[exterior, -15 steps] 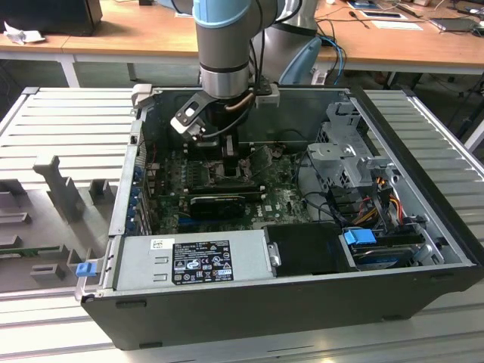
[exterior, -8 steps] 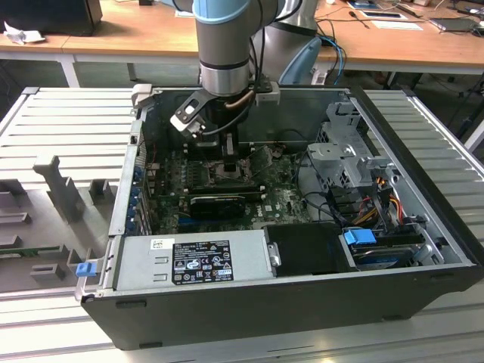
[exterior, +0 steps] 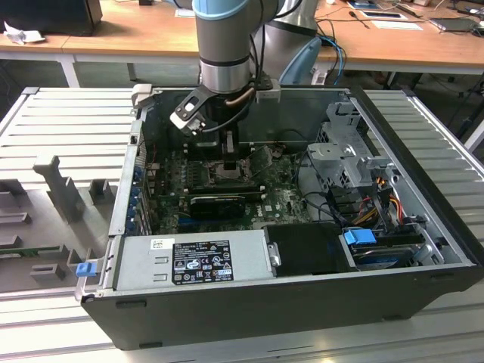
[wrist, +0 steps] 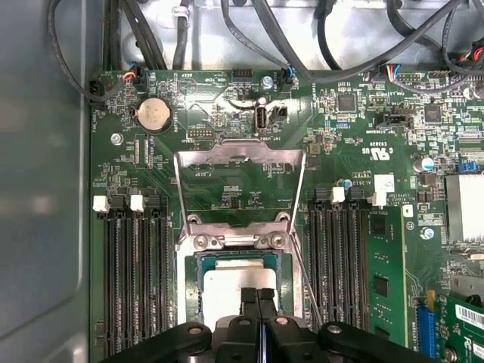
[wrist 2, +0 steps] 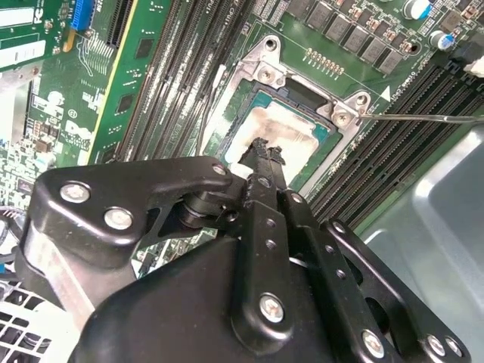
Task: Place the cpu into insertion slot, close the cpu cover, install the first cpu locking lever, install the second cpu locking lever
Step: 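Close the cpu cover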
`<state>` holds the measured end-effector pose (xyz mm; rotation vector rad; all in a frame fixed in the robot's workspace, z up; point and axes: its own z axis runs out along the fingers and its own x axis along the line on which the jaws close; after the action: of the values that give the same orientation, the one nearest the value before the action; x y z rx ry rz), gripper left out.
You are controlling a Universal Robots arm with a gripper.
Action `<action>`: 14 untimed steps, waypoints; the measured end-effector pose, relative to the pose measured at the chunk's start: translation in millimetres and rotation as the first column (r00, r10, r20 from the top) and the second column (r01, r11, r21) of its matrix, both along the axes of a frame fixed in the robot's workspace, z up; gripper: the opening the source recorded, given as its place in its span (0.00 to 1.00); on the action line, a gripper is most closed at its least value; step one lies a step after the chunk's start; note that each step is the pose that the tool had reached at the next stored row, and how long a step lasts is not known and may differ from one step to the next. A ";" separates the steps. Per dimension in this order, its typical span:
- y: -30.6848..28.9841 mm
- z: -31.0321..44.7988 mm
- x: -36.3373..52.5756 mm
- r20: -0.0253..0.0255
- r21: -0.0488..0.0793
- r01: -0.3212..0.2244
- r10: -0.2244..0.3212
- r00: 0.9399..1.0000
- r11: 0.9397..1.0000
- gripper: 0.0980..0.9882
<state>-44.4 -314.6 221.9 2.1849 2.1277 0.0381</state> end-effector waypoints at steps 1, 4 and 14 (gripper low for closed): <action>0.0 0.0 0.2 0.000 0.000 0.000 0.000 1.000 1.000 0.01; 0.0 0.1 4.7 -0.001 0.000 0.000 0.000 1.000 1.000 0.01; -0.1 1.5 6.3 -0.004 0.000 0.000 0.000 1.000 1.000 0.01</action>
<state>-38.2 -314.7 223.3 2.1865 2.1291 0.0337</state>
